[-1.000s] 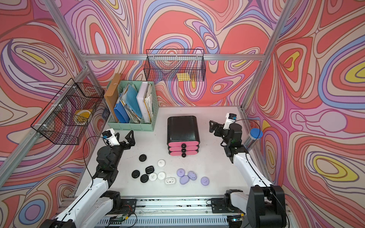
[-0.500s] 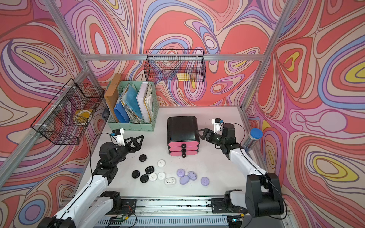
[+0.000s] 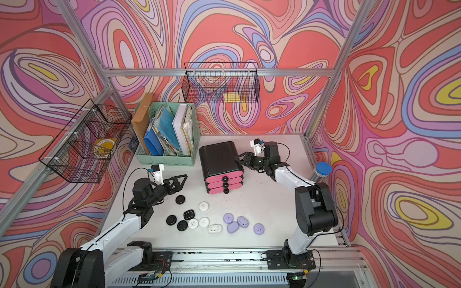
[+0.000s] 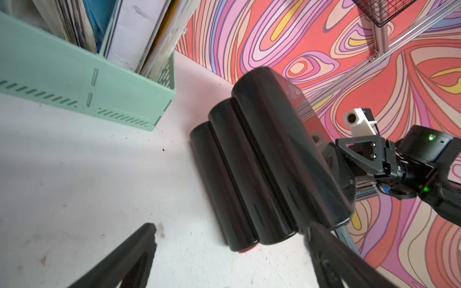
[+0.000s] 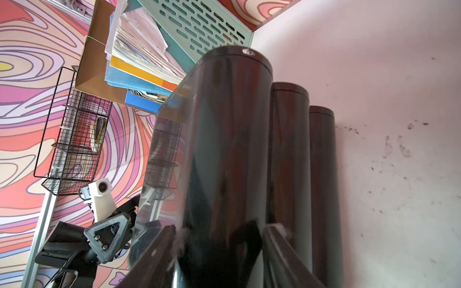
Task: Put the bluetooth earphones in the drawer according to color
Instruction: Adjust the storage box at the center of the board.
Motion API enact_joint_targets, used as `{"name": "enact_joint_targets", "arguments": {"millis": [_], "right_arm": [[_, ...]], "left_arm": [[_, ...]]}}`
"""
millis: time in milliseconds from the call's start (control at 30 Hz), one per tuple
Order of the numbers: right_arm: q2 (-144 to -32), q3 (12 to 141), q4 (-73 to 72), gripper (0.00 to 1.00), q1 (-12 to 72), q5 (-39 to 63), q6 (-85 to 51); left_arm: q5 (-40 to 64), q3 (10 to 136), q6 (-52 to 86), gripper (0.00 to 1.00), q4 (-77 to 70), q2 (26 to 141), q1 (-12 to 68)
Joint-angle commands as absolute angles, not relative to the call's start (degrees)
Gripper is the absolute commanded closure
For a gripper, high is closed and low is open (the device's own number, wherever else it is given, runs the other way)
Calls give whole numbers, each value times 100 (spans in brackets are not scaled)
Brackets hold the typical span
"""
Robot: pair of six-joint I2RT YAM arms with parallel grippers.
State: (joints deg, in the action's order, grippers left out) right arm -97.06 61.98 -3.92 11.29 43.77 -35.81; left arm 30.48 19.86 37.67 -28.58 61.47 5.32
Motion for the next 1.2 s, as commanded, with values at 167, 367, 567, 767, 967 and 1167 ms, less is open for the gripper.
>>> {"name": "enact_joint_targets", "arguments": {"millis": [167, 367, 567, 767, 967, 1167], "right_arm": [[-8705, 6124, 975, 30, 1184, 2614, -2936], [-7438, 5136, 1336, 28, 1191, 2514, -2626], [-6980, 4576, 1193, 37, 1688, 2698, -2574], [-6970, 4404, 653, 46, 2130, 2615, -2879], [-7527, 4802, 554, 55, 2559, 2397, -2921], [-8125, 5244, 275, 58, 2607, 1876, -3269]], "left_arm": [[3390, 2048, 4154, 1, -3724, 6554, 563], [3676, 2145, 4394, 1, -3899, 6908, 562], [3865, 2180, 4453, 1, -4007, 7130, 554], [3662, 2171, 4325, 1, -3790, 7128, 554], [3280, 2215, 4112, 1, -3147, 6891, 554], [3224, 2232, 4116, 1, -3012, 6821, 562]]}}
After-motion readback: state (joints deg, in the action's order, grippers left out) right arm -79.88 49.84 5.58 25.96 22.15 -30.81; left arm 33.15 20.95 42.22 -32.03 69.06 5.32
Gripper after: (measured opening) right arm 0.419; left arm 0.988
